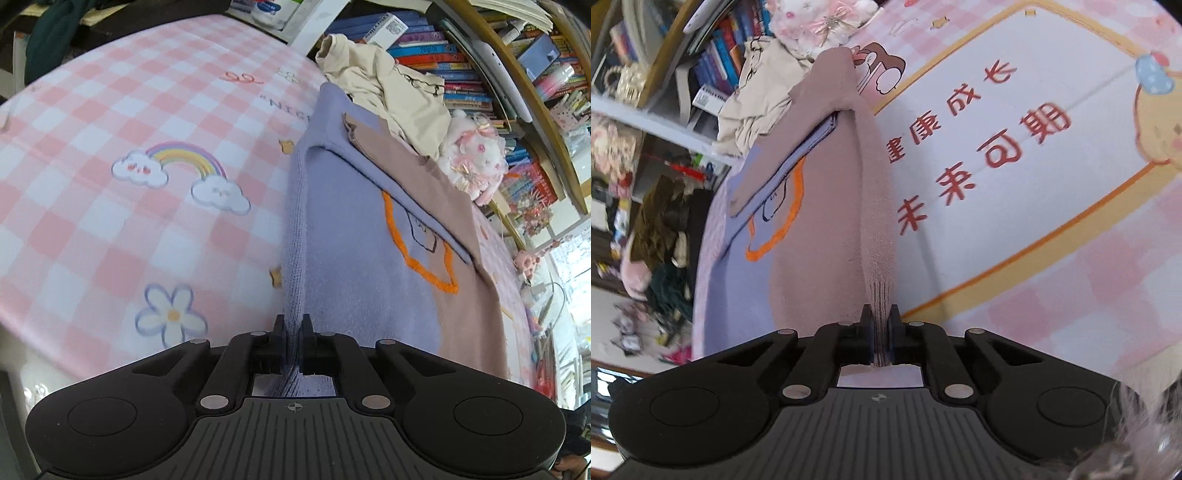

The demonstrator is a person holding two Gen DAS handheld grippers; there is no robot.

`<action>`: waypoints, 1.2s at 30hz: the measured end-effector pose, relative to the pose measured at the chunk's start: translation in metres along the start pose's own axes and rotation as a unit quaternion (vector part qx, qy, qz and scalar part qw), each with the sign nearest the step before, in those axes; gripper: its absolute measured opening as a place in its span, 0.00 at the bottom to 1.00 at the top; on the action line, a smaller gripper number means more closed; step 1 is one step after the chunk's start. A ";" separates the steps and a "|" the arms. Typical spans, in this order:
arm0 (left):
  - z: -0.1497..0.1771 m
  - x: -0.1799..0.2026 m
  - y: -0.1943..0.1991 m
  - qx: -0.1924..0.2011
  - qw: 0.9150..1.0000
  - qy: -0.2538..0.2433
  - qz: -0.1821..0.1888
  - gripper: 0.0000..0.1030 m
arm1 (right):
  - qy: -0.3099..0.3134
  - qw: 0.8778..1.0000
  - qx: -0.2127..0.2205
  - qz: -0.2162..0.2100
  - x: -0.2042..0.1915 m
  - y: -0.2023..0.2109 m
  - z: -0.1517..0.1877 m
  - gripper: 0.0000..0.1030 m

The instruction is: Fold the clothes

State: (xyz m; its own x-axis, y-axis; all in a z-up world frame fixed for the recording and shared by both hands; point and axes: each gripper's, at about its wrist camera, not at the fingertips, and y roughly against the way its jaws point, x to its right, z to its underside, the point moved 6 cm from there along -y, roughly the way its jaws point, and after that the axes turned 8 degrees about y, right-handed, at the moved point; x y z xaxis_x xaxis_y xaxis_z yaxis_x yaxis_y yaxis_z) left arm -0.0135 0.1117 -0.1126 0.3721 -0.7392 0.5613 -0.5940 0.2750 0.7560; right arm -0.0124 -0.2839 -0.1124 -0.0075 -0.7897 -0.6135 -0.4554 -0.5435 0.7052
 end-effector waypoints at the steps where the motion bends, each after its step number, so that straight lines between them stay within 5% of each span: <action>1: 0.005 0.003 0.003 -0.003 1.000 0.001 0.001 0.04 | -0.001 1.000 0.002 -0.002 0.002 0.005 0.001 0.07; 10: 0.053 0.017 0.039 -0.019 0.998 0.023 0.047 0.04 | -0.013 1.000 0.014 -0.022 0.024 0.068 0.026 0.06; 25: 0.122 0.015 0.055 -0.056 0.996 0.038 0.050 0.04 | -0.027 0.999 -0.042 -0.022 0.059 0.108 0.077 0.06; 30: 0.100 0.037 0.070 -0.014 0.991 0.050 0.123 0.04 | -0.014 0.998 -0.008 -0.059 0.048 0.124 0.056 0.06; 36: 0.054 0.068 0.087 0.052 0.973 0.071 0.215 0.04 | -0.041 0.988 0.087 -0.121 0.030 0.147 0.003 0.06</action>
